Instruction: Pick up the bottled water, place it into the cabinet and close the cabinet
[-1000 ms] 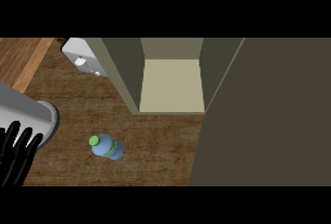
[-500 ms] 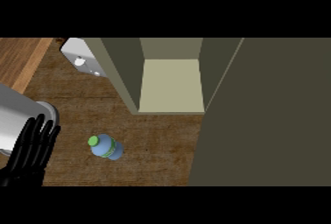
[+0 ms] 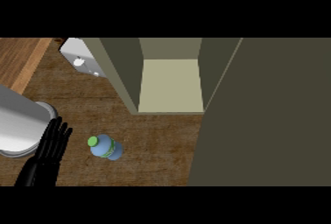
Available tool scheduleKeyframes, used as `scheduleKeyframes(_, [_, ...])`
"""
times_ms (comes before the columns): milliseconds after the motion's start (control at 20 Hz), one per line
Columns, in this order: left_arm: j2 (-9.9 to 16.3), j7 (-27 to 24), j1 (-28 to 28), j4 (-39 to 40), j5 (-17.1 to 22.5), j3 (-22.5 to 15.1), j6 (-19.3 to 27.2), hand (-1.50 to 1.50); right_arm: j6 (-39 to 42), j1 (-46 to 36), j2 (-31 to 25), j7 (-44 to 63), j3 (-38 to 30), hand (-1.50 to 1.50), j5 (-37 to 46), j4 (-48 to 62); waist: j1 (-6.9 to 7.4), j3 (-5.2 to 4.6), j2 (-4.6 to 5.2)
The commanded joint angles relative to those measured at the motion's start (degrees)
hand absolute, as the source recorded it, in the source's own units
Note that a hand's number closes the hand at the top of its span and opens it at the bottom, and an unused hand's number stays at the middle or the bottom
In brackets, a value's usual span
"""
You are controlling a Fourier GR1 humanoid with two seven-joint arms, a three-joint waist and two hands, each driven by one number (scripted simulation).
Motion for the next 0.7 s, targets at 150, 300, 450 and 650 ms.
scheduleKeyframes(150, [-0.91,-9.65,-3.92,16.23,-2.38,1.31,-0.56,-1.5,-2.18,-2.04,-0.99,4.89,1.57,-1.5,6.88,-6.33,-0.14,-0.02,0.03])
scheduleKeyframes(300, [1.64,-8.2,-5.84,19.43,1.07,4.2,-3.34,-1.5,-1.58,-2.92,-1.61,2.46,-0.32,-1.5,4.76,-2.57,0.23,0.04,0.09])
scheduleKeyframes(450, [0.39,-16.18,-4.68,26.17,-1.6,3.32,-3.7,-1.5,-2.58,0.89,-4.0,3.9,2.83,-1.5,6.87,-8.33,-0.26,-0.01,-0.05])
scheduleKeyframes(650, [0.22,-21.15,-8.99,34.85,-2.52,4.21,-3.48,-1.5,-2.53,1.08,-5.14,0.48,1.01,-1.5,4.53,-5.61,-0.18,0.04,0.06])
